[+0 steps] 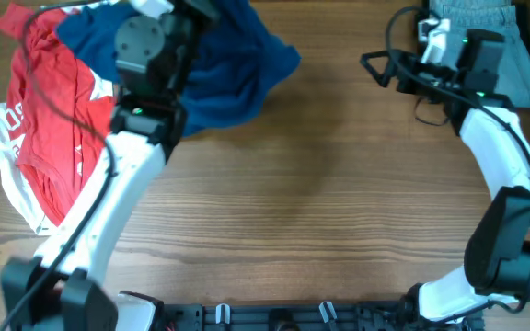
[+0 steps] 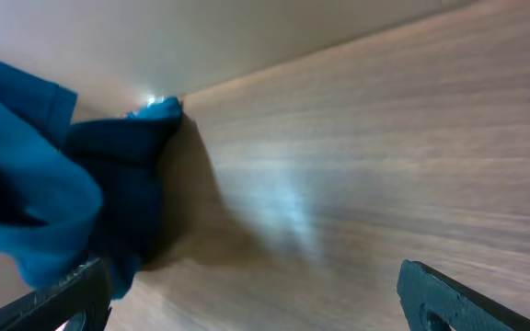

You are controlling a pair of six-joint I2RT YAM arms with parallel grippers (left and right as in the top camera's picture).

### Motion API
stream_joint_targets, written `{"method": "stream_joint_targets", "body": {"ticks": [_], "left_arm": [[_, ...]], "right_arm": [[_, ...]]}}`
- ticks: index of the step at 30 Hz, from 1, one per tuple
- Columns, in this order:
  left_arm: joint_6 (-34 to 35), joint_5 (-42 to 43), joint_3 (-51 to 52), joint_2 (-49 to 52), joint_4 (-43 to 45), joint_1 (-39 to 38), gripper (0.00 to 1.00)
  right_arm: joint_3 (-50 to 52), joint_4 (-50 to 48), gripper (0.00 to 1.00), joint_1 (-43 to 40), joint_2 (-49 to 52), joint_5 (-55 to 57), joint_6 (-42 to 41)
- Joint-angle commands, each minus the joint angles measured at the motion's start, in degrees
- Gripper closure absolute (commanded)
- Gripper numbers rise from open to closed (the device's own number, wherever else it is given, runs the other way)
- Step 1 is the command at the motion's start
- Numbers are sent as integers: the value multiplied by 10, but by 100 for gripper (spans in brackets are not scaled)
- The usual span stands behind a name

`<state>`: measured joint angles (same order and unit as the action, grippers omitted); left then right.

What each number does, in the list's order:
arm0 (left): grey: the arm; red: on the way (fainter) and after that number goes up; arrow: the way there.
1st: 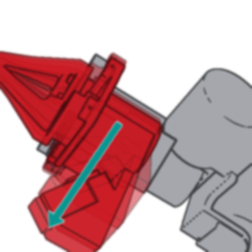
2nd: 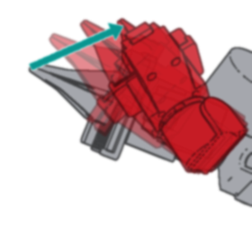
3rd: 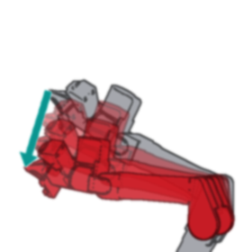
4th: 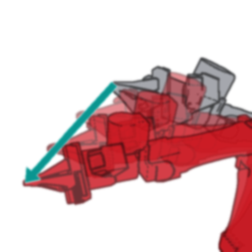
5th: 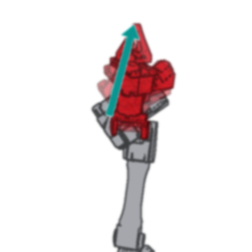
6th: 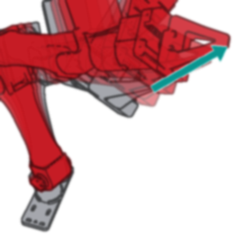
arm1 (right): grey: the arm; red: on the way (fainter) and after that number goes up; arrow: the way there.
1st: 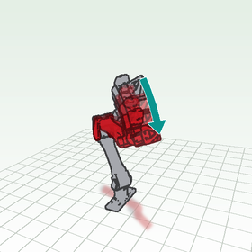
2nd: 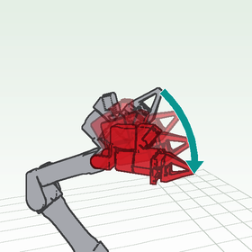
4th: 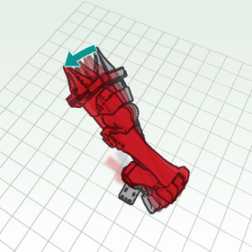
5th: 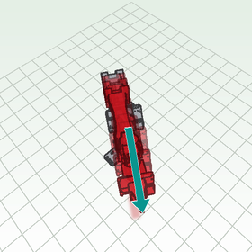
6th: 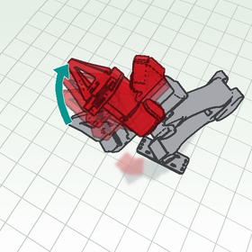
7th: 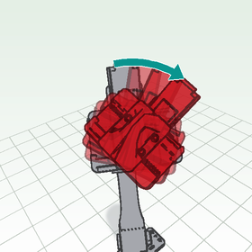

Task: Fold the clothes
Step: 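Lift the teal shirt off the pile and pull it rightward across the table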

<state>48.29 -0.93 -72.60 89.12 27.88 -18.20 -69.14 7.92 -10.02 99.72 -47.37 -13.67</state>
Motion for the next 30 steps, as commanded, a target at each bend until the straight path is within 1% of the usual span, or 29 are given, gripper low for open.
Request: {"method": "stream_joint_targets", "body": {"ticks": [1,5,9,12,18,21,24,27,28,29,30], "left_arm": [[75,9,-37,34,20,-37,96],[67,9,-85,80,-9,-80,96],[-17,3,-141,127,-72,-122,96],[-59,-30,-165,144,-128,-136,96],[-68,-38,-167,171,-118,-153,96],[-79,-39,-167,187,-124,-172,96],[-90,-38,-167,198,-175,-201,96],[-139,-50,-167,198,-226,-227,96],[-156,-59,-167,198,-238,-233,94],[-175,-69,-167,198,-249,-237,88],[-200,-80,-167,197,-263,-240,78]], "right_arm": [[-9,-1,0,-20,-29,-33,9],[-9,-2,0,-28,-29,-31,17],[-9,-4,0,-28,-29,-7,18],[-9,-6,0,-28,-29,24,17],[-9,-44,0,-30,-29,54,13],[-9,-66,0,-41,-29,54,-14],[-10,-73,0,-59,-30,54,-22],[-10,-68,0,-73,-30,46,-22],[-10,-68,0,-75,-30,41,-22],[-10,-68,0,-77,-30,38,-21],[-10,-65,0,-78,-32,37,-16]]}}
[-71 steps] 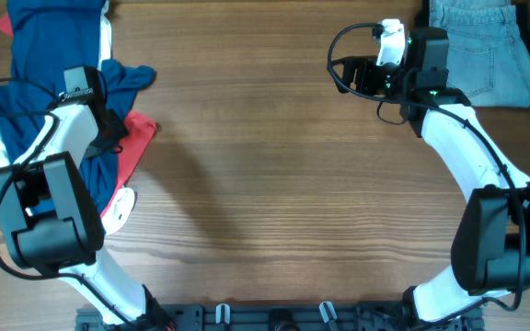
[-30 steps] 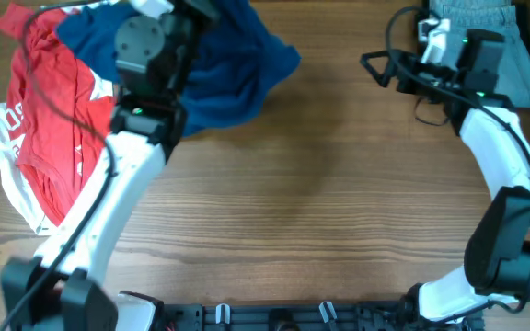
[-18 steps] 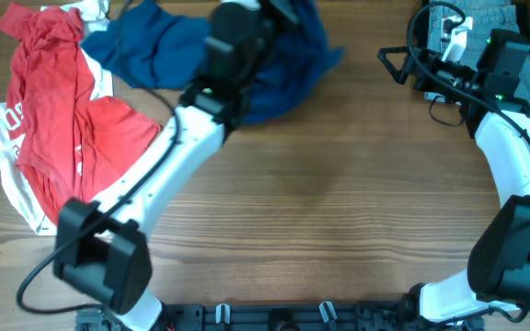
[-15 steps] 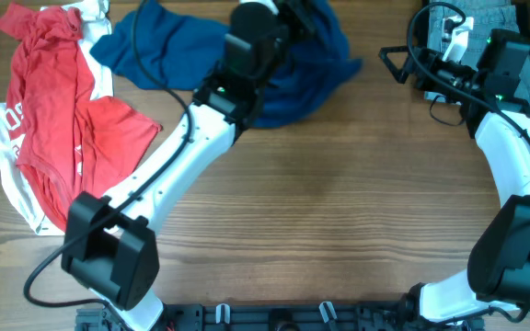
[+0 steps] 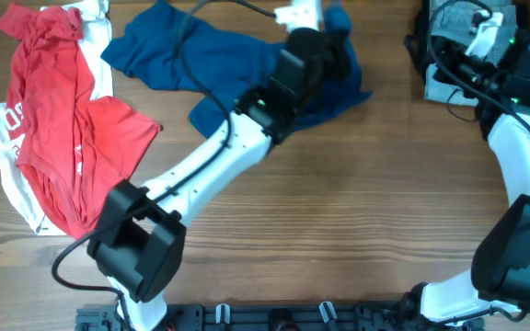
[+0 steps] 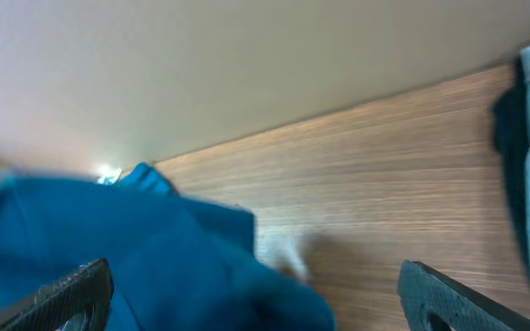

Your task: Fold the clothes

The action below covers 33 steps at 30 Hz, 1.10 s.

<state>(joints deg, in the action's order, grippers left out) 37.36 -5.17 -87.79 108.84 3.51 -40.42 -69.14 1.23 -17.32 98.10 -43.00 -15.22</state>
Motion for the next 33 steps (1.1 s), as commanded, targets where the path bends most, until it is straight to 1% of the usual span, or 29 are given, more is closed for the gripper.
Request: {"method": "stream_joint_targets", "body": {"ticks": [1,2,3,4,7,10,15,18,21,22,24,28,31,33], "left_arm": [[-104,-44,-15,-3,-32,-17,61],[-106,-50,-15,-5,-43,-14,39],[-106,-54,-15,-10,-58,-9,24],[-106,-54,-15,-17,-73,-1,0],[-106,-54,-15,-43,-116,35,0],[-106,-54,-15,-73,-163,87,0],[-106,-54,-15,-109,-286,191,0],[-106,-54,-15,-111,-377,249,0],[-99,-54,-15,-110,-442,283,0],[-99,-54,-15,-110,-460,292,0],[-99,-54,-15,-110,-490,306,0],[-100,-54,-15,-108,-532,317,0],[-100,-54,-15,-107,-542,318,1],[-100,-54,-15,-106,-542,318,0]], "right_arm": [[-10,7,0,-5,-17,-5,5],[-10,12,0,-5,-20,-2,7],[-10,15,0,-5,-21,-2,10],[-10,23,0,-5,-25,-1,14],[-10,38,0,-5,-31,2,13],[-10,64,0,-3,-33,-3,16],[-10,138,0,36,-33,1,61],[-10,177,0,93,-33,64,64],[-10,215,0,142,-33,140,60],[-10,231,0,158,-33,168,55],[-10,263,0,187,-32,233,18],[-5,334,0,216,-26,342,-75],[10,346,1,216,-26,341,-77],[18,345,5,217,-25,335,-76]]}}
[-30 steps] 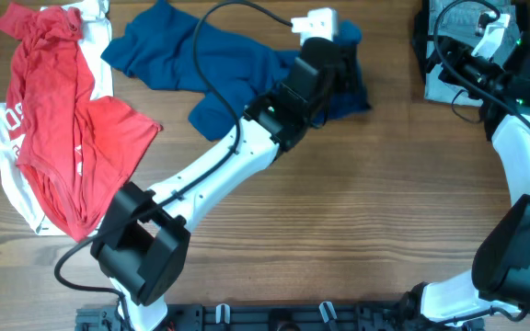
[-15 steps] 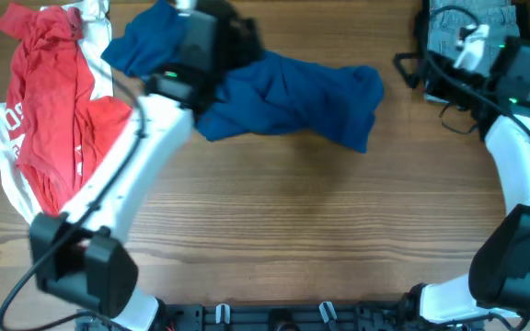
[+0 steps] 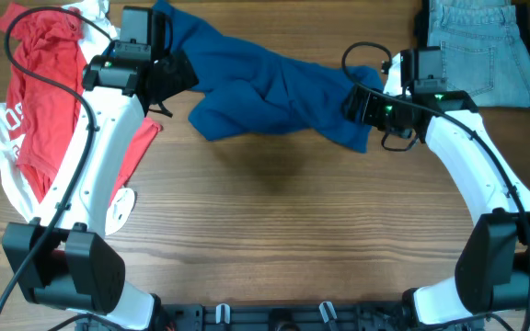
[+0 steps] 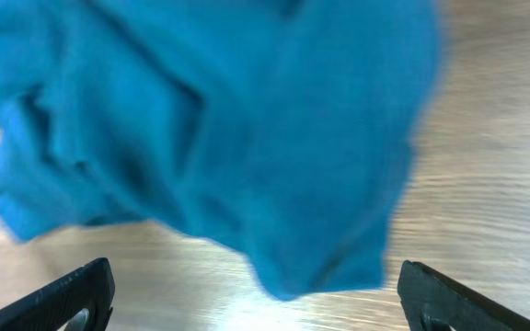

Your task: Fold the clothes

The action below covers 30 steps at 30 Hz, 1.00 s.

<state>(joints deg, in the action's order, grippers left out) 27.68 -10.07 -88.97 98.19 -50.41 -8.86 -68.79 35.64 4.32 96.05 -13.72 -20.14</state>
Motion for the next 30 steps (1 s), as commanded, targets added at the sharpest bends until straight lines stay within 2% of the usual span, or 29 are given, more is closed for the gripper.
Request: {"method": "stream_joint_targets", "body": {"ticks": [1,2,6,13,15,16,17,21,22,26,27,30], "left_arm": [[-3,-5,-3,2,-3,3,0],[-3,-5,-3,2,-3,3,0],[-3,-5,-3,2,-2,3,0],[-3,-5,-3,2,-2,3,0],[-3,-5,-3,2,-2,3,0],[-3,-5,-3,2,-2,3,0],[-3,-5,-3,2,-2,3,0],[-3,-10,-3,2,-1,3,2],[-3,-15,-3,2,-1,3,2],[-3,-21,-3,2,0,3,1],[-3,-21,-3,2,0,3,1],[-3,-21,-3,2,0,3,0]], "right_arm": [[20,-6,12,0,-3,35,-23],[21,-10,18,0,-1,34,-23],[22,-37,32,0,21,-10,6],[22,-81,50,0,55,-14,22],[22,-97,59,0,59,-14,24],[22,-107,71,0,60,-14,32],[22,-120,76,0,60,-13,37],[-14,-161,76,-4,56,-14,34],[-37,-161,86,-6,53,-14,34],[-144,-139,94,-21,44,-11,37],[-203,-127,95,-38,45,-12,37],[-238,-114,96,-55,45,-12,37]]}}
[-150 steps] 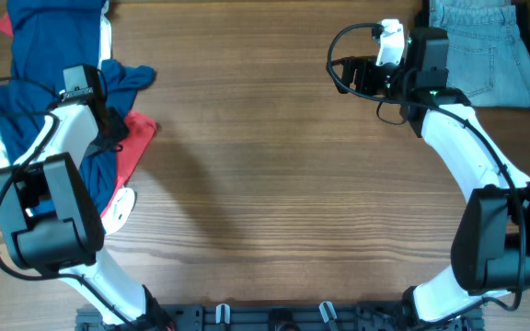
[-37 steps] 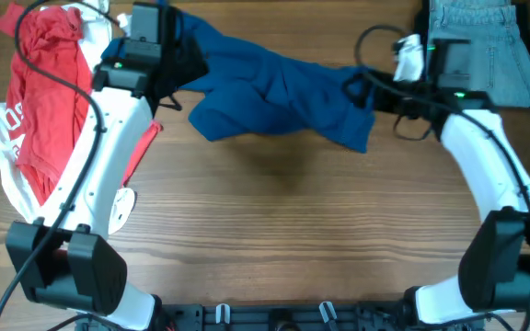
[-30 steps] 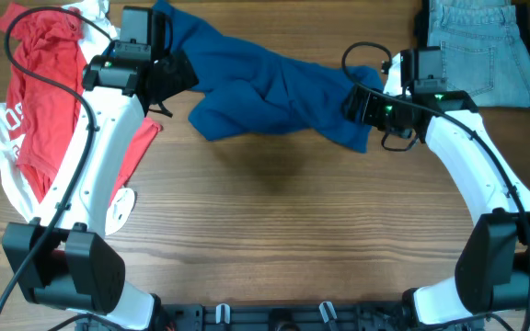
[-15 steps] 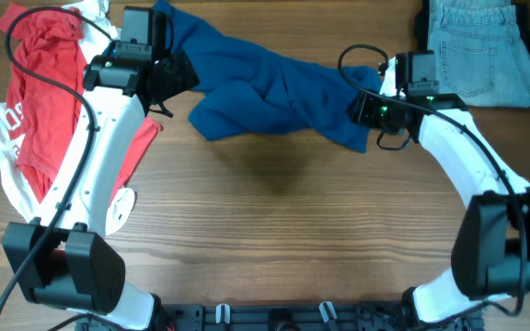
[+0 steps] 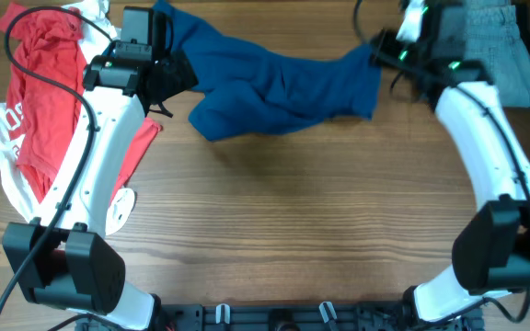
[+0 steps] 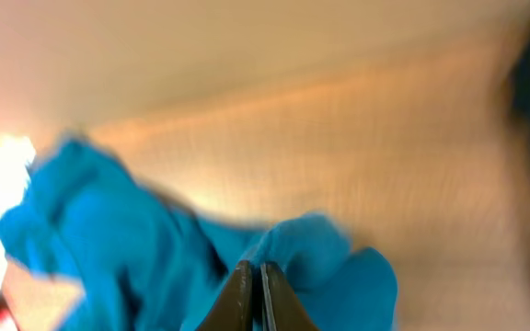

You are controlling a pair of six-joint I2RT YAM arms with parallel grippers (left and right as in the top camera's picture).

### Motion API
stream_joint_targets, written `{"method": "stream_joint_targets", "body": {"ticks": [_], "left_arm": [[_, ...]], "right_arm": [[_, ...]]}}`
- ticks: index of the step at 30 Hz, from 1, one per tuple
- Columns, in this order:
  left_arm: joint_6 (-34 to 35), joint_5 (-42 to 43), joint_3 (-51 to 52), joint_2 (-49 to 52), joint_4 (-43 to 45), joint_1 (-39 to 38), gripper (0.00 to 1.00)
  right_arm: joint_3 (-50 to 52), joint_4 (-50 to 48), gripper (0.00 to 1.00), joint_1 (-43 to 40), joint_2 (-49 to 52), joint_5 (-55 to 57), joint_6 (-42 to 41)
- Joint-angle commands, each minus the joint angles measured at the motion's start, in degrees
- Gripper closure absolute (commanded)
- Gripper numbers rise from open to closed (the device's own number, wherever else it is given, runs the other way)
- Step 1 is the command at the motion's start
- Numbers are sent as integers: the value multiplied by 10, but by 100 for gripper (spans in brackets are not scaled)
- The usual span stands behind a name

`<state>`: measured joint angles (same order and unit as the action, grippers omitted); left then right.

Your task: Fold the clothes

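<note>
A blue shirt [image 5: 274, 87] lies stretched across the far side of the table. My right gripper [image 5: 382, 48] is at its right end. In the right wrist view the right gripper [image 6: 256, 269] has its jaws pressed together on a fold of the blue shirt [image 6: 127, 248]. My left gripper [image 5: 168, 78] sits against the shirt's left end, its fingers too dark and hidden to read. A red shirt [image 5: 53, 119] lies crumpled at the far left over a white garment [image 5: 12, 184].
Folded grey-blue jeans [image 5: 504, 51] sit at the back right corner, just behind my right arm [image 5: 486, 138]. The left arm [image 5: 90, 184] crosses over the red shirt. The table's front edge [image 5: 265, 308] carries black brackets.
My right gripper was open over the shirt's lower right end; now it is shut on that end and sits farther back and right. The cloth is drawn straighter. The left arm has not moved.
The blue shirt was bunched at the back left under my left arm, the right gripper open near the jeans. Then the left arm reached right with the shirt spread. Then it was back left and the right gripper hovered open, now shut on the cloth.
</note>
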<state>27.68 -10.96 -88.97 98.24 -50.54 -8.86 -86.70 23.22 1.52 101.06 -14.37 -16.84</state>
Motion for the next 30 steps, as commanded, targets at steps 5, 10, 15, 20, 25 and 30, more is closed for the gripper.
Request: {"method": "stream_joint_targets", "body": {"ticks": [5,10,15,20,25,30], "left_arm": [[-3,-19,-3,1,2,3,0],[-3,-22,-3,1,8,3,0],[-3,-22,-3,1,8,3,0],[-4,-22,-3,1,8,4,0],[-5,-22,-3,1,5,4,0],[-5,-22,-3,1,4,4,0]], "right_arm": [[-59,13,96,-44,12,1,37],[-59,-9,96,-47,50,-25,88],[-59,89,66,-33,50,-69,77],[-47,189,51,-6,56,-55,94],[7,192,40,4,75,5,94],[75,132,40,0,110,41,125]]}}
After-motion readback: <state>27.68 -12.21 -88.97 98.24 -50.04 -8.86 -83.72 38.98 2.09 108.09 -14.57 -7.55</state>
